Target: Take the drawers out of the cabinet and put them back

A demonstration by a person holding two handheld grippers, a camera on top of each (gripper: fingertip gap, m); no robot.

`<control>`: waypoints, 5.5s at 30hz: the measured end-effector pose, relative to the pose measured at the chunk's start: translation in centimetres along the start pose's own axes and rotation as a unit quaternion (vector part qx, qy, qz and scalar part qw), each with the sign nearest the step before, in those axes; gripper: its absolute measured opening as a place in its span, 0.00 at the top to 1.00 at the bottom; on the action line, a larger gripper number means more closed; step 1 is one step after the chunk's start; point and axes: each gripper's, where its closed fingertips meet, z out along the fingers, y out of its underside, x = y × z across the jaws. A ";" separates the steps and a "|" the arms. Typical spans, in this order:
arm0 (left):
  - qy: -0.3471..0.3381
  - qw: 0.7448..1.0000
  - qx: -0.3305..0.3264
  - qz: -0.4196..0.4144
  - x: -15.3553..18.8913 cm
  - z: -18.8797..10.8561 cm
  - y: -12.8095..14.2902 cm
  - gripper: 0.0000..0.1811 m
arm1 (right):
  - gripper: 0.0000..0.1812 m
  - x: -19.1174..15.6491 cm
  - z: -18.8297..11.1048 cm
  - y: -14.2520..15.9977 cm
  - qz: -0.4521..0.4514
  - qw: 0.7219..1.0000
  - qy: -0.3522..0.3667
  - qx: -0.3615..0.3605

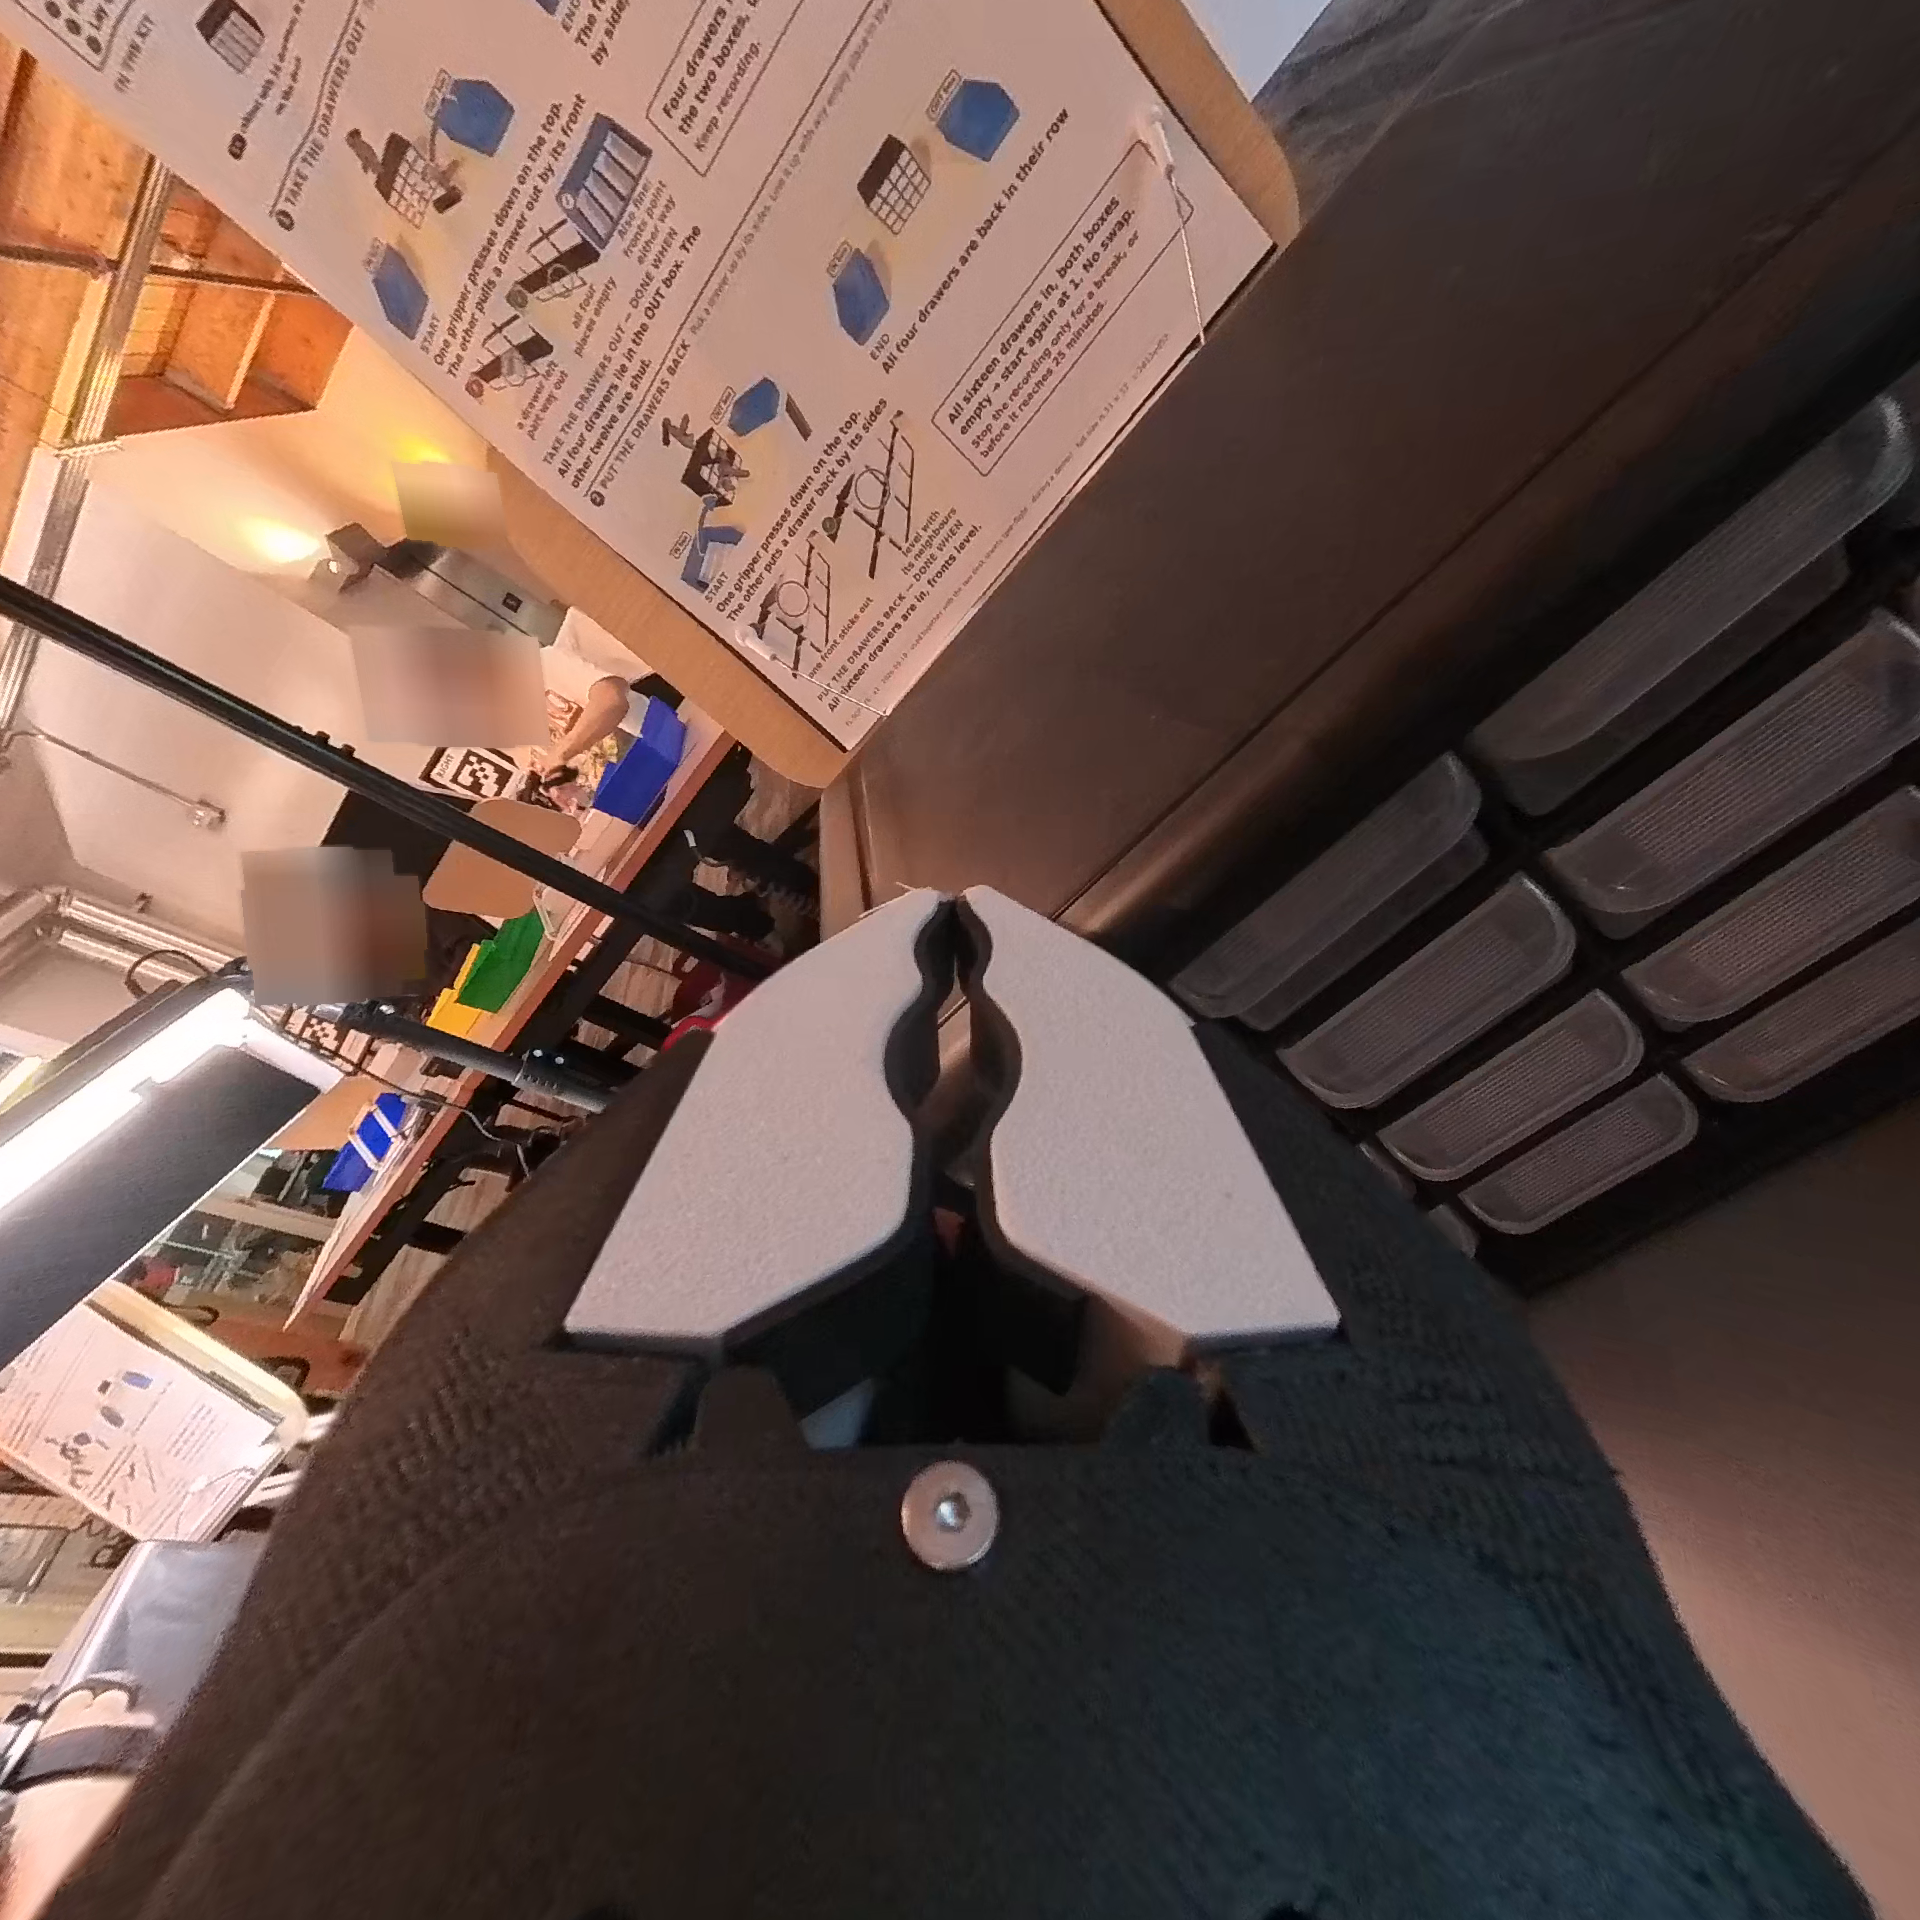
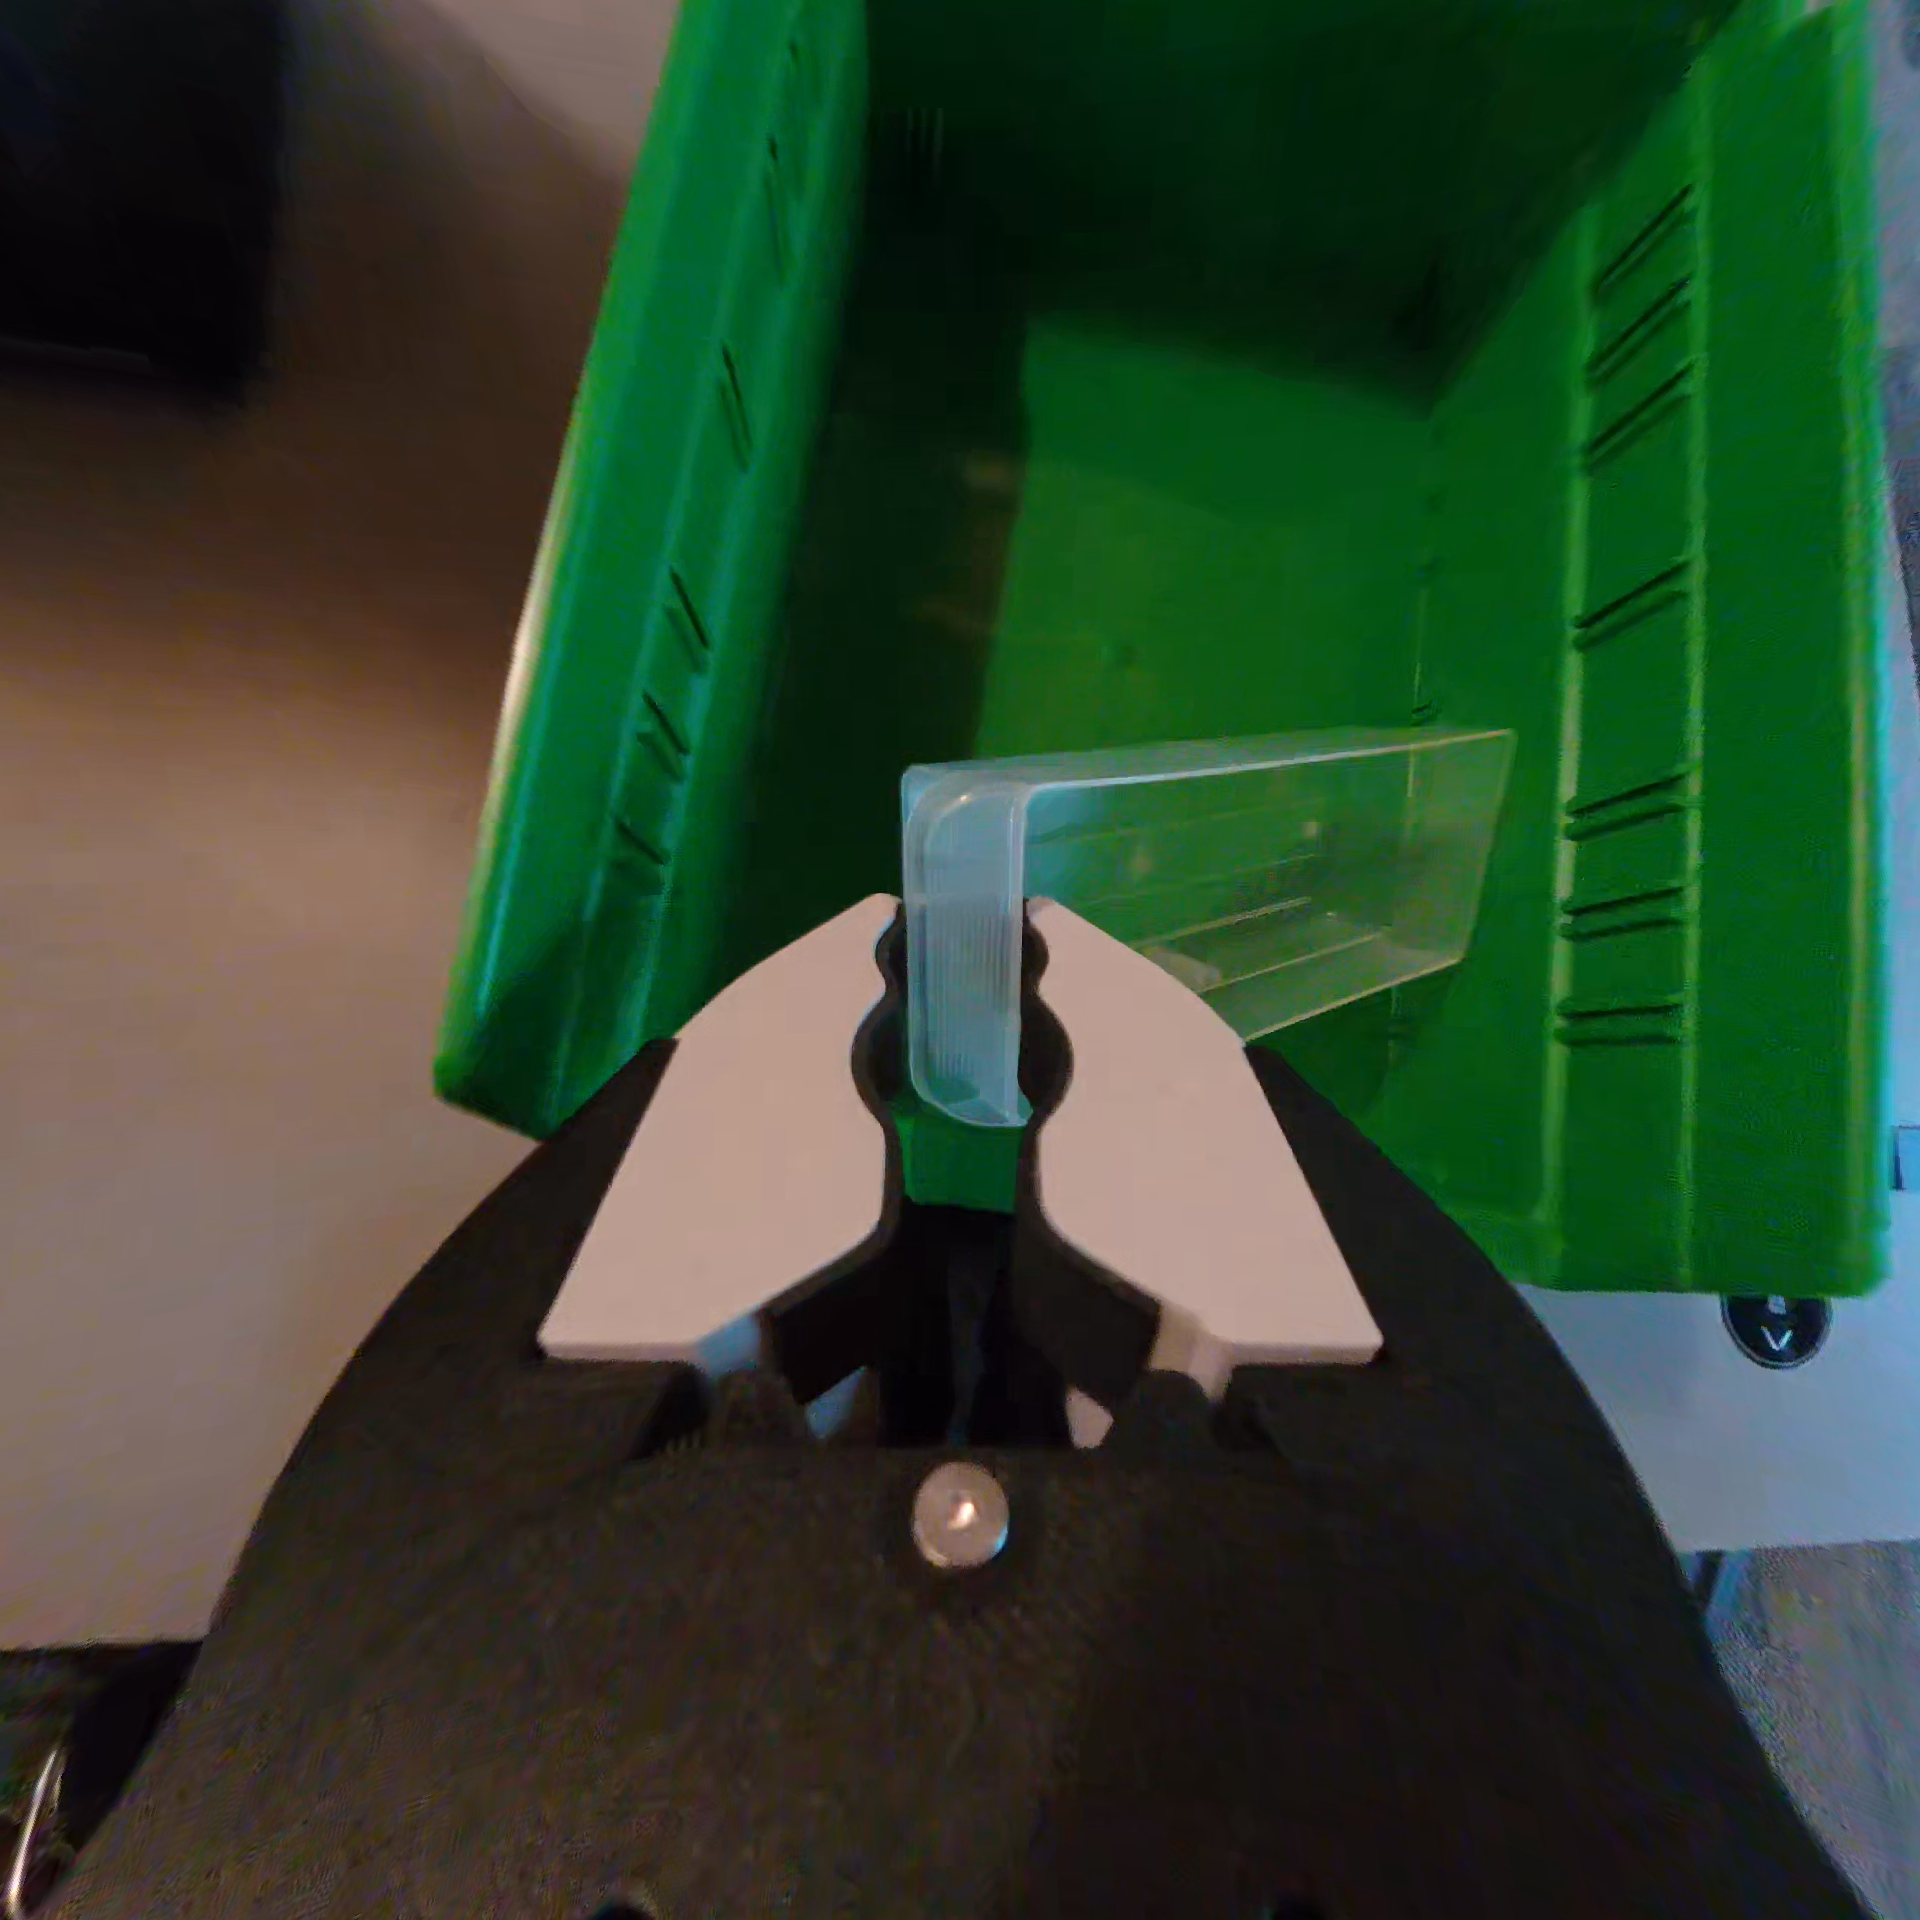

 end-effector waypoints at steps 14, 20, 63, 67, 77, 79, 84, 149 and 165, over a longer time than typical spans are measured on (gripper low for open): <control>0.003 1.000 0.000 -0.003 0.0 0.0 0.0 1.00 | 0.90 -1.8 3.9 1.3 0.005 0.998 -0.033 -0.053; 0.002 1.000 -0.001 -0.001 0.0 0.0 0.0 1.00 | 0.85 -2.1 3.0 0.2 0.023 0.997 -0.068 0.001; 0.026 1.000 0.001 -0.010 0.2 -0.1 0.0 0.99 | 0.94 -29.0 8.0 -12.1 -0.619 0.660 0.221 0.363; 0.025 1.000 -0.001 -0.004 0.2 -0.1 0.0 0.99 | 0.93 -29.3 6.6 -10.4 -0.629 0.679 0.188 0.329; 0.021 1.000 -0.001 0.000 0.2 -0.1 0.0 0.99 | 0.72 -29.4 7.1 -9.4 -0.618 0.736 0.076 0.265; 0.025 1.000 0.002 -0.004 0.2 -0.1 0.0 0.99 | 0.76 -29.0 8.0 -9.6 -0.623 0.740 0.075 0.242; 0.028 1.000 0.006 -0.008 0.2 -0.1 0.0 1.00 | 0.81 -28.3 8.1 -9.3 -0.658 0.721 0.083 0.202; 0.014 1.000 0.002 0.011 0.2 -0.1 -0.1 1.00 | 0.89 -0.1 1.7 -6.8 -0.098 0.993 -0.022 -0.057; 0.011 1.000 0.002 0.015 0.2 -0.1 -0.1 1.00 | 0.79 -1.1 7.1 -3.5 -0.068 0.979 -0.011 -0.192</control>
